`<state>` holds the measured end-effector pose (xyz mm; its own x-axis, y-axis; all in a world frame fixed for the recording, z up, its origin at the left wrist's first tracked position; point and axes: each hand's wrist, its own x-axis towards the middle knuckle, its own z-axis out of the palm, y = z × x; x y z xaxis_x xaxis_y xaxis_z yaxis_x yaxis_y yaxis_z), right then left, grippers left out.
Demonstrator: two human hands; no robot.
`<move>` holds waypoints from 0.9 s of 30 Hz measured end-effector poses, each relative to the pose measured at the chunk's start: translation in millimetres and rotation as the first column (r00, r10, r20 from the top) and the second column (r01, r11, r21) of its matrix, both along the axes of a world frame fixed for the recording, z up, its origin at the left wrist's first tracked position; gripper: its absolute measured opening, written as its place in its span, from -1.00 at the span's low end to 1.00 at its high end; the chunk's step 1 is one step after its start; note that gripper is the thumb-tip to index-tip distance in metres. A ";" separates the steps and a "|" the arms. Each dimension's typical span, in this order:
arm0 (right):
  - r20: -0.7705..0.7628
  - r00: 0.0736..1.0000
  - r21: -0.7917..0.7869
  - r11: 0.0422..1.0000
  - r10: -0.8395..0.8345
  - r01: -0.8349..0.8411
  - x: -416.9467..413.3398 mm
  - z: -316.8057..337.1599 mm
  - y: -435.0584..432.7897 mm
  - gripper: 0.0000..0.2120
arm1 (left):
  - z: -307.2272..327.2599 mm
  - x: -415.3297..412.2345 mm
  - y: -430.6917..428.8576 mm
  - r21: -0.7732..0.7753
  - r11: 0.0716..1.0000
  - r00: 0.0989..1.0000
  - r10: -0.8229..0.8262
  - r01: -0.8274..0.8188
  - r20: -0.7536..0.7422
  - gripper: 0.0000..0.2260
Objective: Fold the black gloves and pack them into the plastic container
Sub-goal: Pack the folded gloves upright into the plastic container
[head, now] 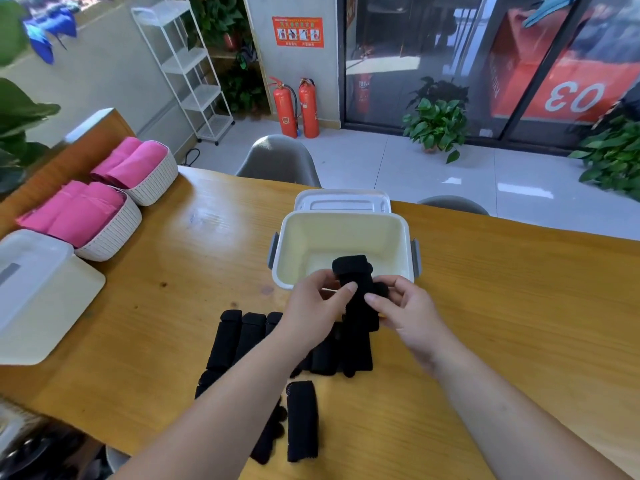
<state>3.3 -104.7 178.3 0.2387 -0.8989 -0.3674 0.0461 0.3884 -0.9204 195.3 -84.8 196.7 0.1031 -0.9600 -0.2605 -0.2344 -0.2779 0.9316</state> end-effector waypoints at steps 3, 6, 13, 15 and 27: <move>-0.053 0.998 -0.038 0.999 -0.033 0.031 11.7 12.3 -24.8 -0.75 | 9.3 20.6 -22.3 -0.062 0.997 0.983 0.063 -0.054 0.172 -0.78; -0.096 0.990 -0.014 0.995 -0.102 0.101 15.3 14.6 -47.2 -0.76 | -1.4 51.3 -49.4 -0.143 0.981 0.832 0.188 -0.132 0.522 -0.71; -0.162 0.978 0.072 0.987 -0.128 0.141 4.9 14.5 -70.3 -0.79 | -25.5 79.7 -71.0 0.108 0.993 0.810 -0.024 -0.049 0.586 -0.50; -0.170 0.977 0.087 0.985 -0.133 0.149 1.1 13.9 -73.7 -0.78 | -28.4 71.0 -67.2 0.089 0.996 0.829 -0.052 0.003 0.556 -0.53; -0.767 0.637 0.031 0.988 -0.072 0.149 -31.5 -20.1 -90.9 -0.85 | -42.3 -8.2 -34.6 0.005 0.974 0.879 -0.208 0.228 0.430 -0.57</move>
